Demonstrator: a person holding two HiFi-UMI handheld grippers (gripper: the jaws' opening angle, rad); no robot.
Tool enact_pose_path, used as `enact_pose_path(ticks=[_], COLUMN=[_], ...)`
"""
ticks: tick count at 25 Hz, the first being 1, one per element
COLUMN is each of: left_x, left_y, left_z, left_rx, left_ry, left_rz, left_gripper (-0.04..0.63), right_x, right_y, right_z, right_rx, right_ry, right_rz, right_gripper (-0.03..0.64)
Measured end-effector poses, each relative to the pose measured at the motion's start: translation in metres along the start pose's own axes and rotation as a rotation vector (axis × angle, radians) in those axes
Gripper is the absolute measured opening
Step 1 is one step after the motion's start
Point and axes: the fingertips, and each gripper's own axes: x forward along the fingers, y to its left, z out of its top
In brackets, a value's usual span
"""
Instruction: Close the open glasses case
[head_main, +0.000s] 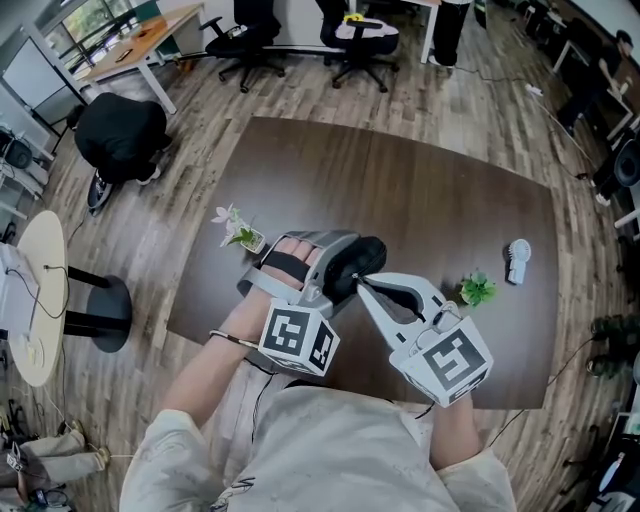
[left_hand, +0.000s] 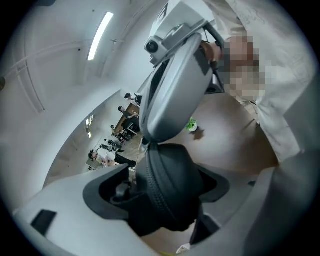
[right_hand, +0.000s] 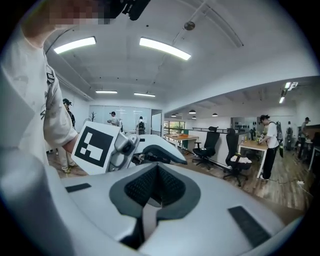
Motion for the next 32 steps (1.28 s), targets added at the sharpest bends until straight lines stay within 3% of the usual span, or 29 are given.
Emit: enact_pose_path(ticks=[5, 17, 32], left_x=[0.000, -0.006, -0.004], left_y=[0.000, -0.012, -0.007], left_z=[0.000, 0.017, 0.010], left_rx=[-0.011, 0.078, 0.207], left_ry=[-0.006, -0.094, -0.060], left_rz=[0.009, 0.014, 0.059], left_gripper=[0.353, 0.283, 0.279], right_x=[-0.002, -0.012, -0.010], right_y=[0.014, 0.015, 0.007], right_z=[0.005, 0.003, -0.005], right_rx=[-0.108, -0.140, -0.121], right_ry=[0.051, 0.092, 0.128], right_rz=[0.017, 0.061, 0.046], right_gripper=[0.000, 0.000, 0.002])
